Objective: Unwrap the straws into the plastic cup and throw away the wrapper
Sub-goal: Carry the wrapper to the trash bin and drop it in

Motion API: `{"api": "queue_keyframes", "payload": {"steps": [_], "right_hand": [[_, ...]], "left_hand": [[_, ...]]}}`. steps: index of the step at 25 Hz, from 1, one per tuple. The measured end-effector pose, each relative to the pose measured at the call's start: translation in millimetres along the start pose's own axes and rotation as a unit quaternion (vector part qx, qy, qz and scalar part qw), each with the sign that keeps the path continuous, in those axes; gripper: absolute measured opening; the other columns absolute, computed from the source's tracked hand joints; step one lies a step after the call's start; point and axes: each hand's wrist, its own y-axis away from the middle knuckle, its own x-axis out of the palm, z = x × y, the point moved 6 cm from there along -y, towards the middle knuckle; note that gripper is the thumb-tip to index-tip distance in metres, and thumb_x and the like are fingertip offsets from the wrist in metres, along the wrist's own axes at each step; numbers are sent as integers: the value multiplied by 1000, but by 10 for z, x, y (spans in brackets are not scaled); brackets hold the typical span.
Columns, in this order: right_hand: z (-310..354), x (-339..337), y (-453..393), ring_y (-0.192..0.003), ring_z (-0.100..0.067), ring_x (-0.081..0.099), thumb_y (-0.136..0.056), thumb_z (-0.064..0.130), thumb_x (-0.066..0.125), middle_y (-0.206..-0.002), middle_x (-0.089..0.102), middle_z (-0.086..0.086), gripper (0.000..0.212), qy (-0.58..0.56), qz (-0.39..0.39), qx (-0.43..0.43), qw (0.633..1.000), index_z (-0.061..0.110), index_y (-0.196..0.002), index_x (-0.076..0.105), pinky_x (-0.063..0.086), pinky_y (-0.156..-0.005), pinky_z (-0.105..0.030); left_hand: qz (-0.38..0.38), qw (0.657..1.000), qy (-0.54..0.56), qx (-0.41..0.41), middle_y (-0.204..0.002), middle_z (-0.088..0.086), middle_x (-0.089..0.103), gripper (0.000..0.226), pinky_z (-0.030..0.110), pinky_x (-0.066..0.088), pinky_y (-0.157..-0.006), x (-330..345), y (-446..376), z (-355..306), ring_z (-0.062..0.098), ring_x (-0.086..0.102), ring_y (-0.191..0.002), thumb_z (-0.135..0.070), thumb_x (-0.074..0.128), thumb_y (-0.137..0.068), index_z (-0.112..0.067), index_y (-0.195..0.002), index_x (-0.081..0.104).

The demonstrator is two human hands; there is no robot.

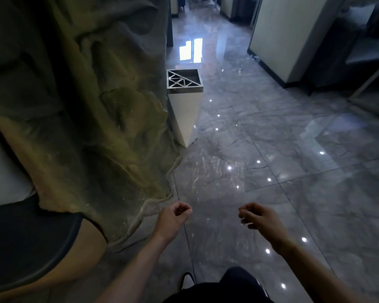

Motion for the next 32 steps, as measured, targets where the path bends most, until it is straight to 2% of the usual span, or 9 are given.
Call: {"api": "queue_keyframes", "payload": {"steps": [7,12,16,18,20,23,32], "right_hand": [[74,-371,-745,-79,-17,70,-90,20,62,-87,74,-4,8,-7,-25,6,1000,19,-89,70,53,-67,-25],[217,-897,-1514,-79,-13,70,-92,23,60,-89,73,-1,8,-11,-36,-5,999,20,-92,68,50,-65,-22],[381,-1409,-2038,-81,-16,69,-93,22,59,-89,73,0,9,-10,-43,-4,999,19,-92,67,50,-66,-22],[482,-1663,-2278,-81,-17,70,-93,21,59,-88,74,-2,9,-10,-42,-12,999,18,-92,67,51,-66,-23],[568,-1855,-2498,-81,-18,69,-93,21,59,-89,73,-2,9,-4,-40,-17,999,17,-93,67,51,-67,-24],[642,-2040,-2808,-81,-18,69,-93,20,58,-89,73,-3,9,-1,-38,-20,999,16,-93,66,52,-68,-25],[1063,-2242,-4020,-78,-14,69,-93,20,59,-85,73,0,9,7,-39,-12,999,19,-90,67,55,-68,-27]], "left_hand": [[26,1000,-6,10,-64,-7,62,24,14,45,-60,314,-917,-310,-5,54,-56,-2,70,-84,-23,-72,66],[27,999,-23,7,-68,-3,64,19,31,49,-69,755,-1775,-589,11,58,-66,-8,71,-85,-24,-74,68],[25,999,-37,1,-67,-3,65,19,36,51,-72,1149,-2359,-887,16,59,-68,-10,72,-83,-26,-72,69],[29,999,-44,5,-66,-5,66,21,32,49,-66,1340,-2603,-1049,14,59,-67,-11,72,-83,-28,-71,69],[32,998,-53,3,-65,-9,66,22,22,46,-60,1479,-2812,-1168,10,60,-65,-13,72,-84,-30,-70,69],[37,998,-55,-2,-67,-11,66,16,14,46,-57,1622,-3060,-1309,1,60,-63,-18,72,-84,-30,-74,69],[41,998,-41,-9,-68,-4,64,18,9,44,-55,1718,-4243,-1623,-5,57,-57,-8,69,-86,-22,-75,67]]}}
